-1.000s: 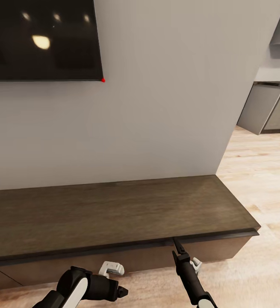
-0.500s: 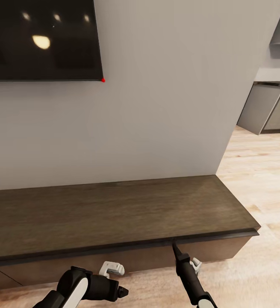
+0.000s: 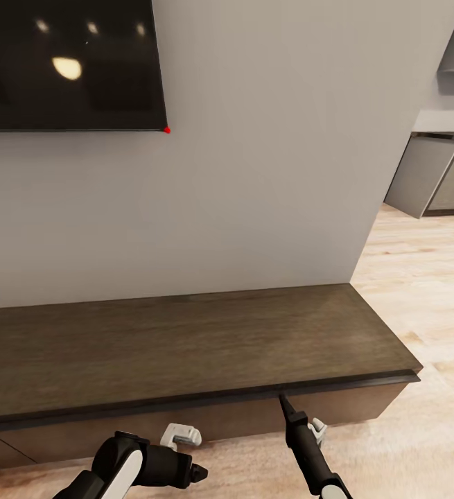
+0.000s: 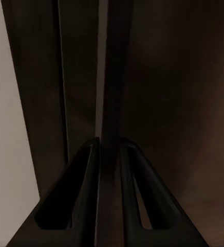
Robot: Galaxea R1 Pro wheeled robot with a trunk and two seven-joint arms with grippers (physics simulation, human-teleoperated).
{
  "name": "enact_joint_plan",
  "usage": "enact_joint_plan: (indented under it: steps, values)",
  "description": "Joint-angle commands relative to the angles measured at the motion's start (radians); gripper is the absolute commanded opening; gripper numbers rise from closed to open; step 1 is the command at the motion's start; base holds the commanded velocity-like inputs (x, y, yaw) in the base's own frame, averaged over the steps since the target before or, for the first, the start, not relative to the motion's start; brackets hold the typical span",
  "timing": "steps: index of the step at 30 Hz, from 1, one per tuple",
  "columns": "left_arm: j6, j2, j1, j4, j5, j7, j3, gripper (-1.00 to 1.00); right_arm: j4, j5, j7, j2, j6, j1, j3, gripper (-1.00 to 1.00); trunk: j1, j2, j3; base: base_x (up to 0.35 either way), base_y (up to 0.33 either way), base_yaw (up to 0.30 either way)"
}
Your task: Place each of the two pumpkins and all three candles from the living room inside a cabinet in the living room (use any cabinet), then make sure every cabinet is closed, and position the cauldron so it is next to a table in the living room.
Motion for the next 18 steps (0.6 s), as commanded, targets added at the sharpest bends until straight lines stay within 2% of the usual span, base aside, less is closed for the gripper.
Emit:
enact_joint_plan:
  steps: [1, 8, 18]
  values:
    - [0.002, 0.001, -0.001, -0.001, -0.006, -0.006, -0.001, 1.00, -0.001, -0.017, 0.008, 0.000, 0.010, -0.001, 0.001, -1.00, 0.000, 0.000, -0.001, 0.000, 0.000, 0.000]
    - [0.002, 0.001, -0.001, -0.001, -0.008, -0.006, -0.001, 1.00, -0.002, -0.017, 0.008, 0.000, 0.010, -0.001, 0.001, -1.00, 0.000, 0.000, -0.001, 0.000, 0.000, 0.000]
    - [0.002, -0.001, -0.001, -0.001, -0.005, -0.005, -0.005, 1.00, 0.000, -0.017, 0.008, 0.000, 0.009, -0.001, 0.001, -1.00, 0.000, 0.000, -0.001, -0.139, 0.000, 0.000]
